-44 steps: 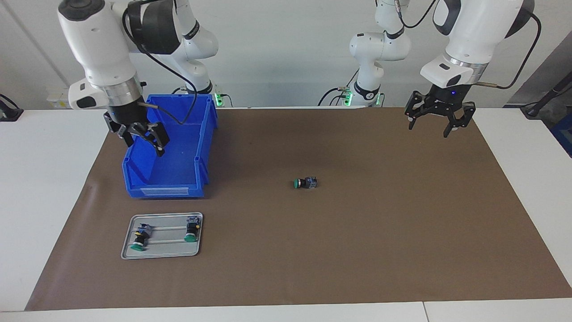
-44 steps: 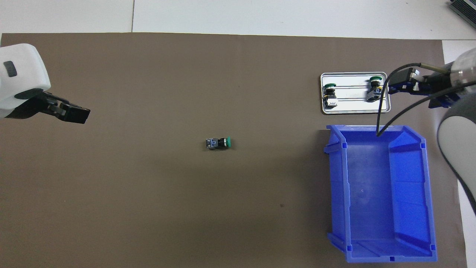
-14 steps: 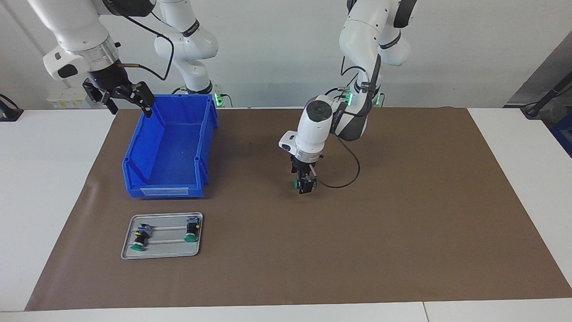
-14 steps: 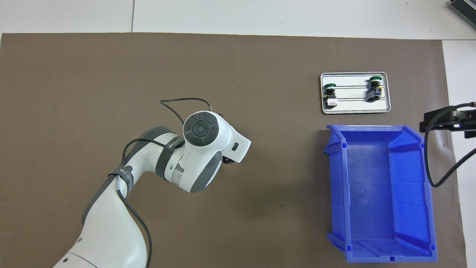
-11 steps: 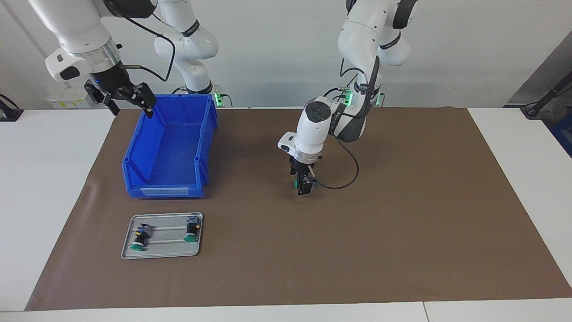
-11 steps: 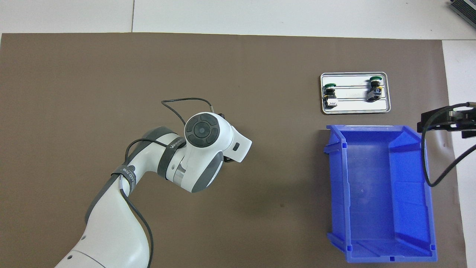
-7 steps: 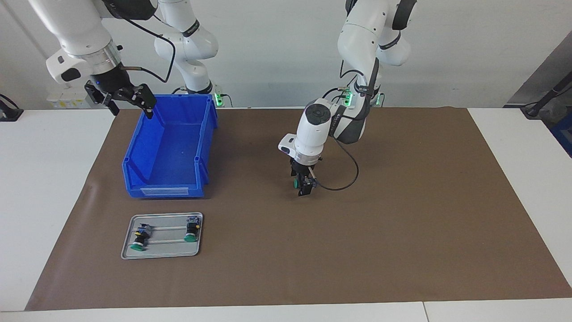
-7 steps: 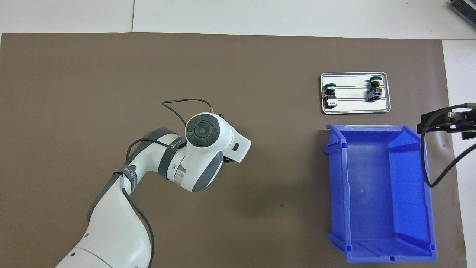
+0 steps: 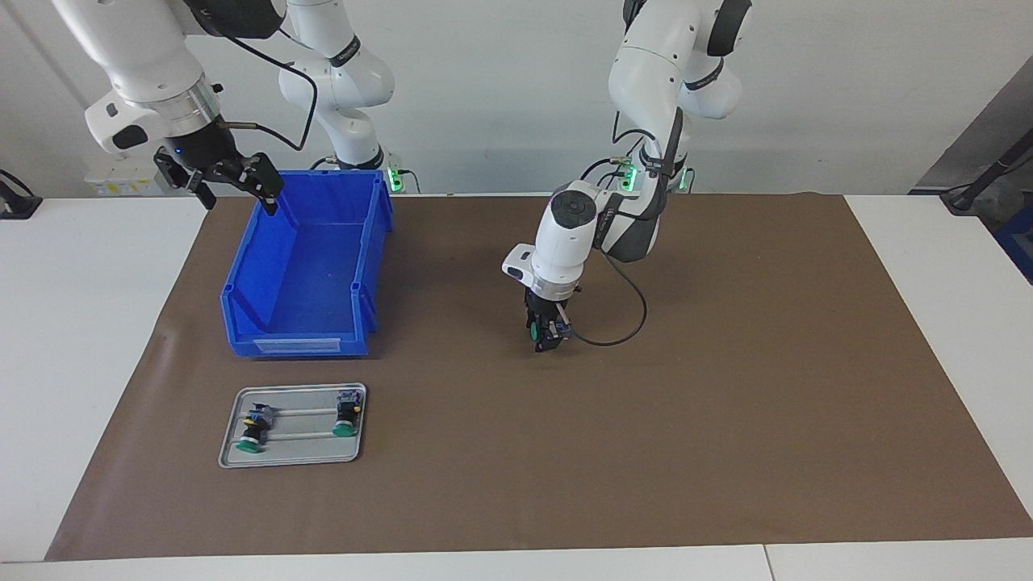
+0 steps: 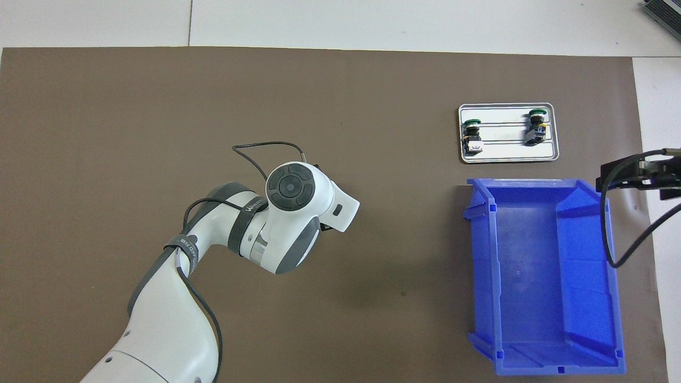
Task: Place and press button with both arms
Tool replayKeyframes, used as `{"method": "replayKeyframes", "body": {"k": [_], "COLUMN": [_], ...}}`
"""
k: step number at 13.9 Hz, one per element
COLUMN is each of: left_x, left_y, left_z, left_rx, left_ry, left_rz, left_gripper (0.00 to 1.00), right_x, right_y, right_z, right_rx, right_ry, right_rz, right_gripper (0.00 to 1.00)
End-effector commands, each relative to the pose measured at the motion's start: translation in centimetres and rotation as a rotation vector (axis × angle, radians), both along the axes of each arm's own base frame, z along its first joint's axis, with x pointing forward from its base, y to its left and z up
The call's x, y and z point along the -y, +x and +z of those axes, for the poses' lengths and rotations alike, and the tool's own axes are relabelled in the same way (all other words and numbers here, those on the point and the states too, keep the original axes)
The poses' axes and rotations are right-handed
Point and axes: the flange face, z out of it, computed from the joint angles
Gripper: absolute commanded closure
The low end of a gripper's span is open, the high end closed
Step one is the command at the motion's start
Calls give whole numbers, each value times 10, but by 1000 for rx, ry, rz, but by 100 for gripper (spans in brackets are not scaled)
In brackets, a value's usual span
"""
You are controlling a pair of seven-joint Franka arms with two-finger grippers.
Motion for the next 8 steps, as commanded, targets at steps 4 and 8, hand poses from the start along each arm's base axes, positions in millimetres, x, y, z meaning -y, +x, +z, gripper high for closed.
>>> {"method": "replayKeyframes", "body": {"k": [4, 8], "left_x": [1, -2], "left_y": [7, 13], "left_z": [10, 27], "left_rx": [29, 49], "left_ry": [-17, -43], "left_rz": [37, 74], "left_gripper": [100, 100], "right_x": [0, 1], "right_y": [-5, -5], "right_z": [1, 1], "right_rx": [-5, -4], "right_ry": [-11, -11], "right_rz": [4, -5], "right_gripper": [0, 0]}}
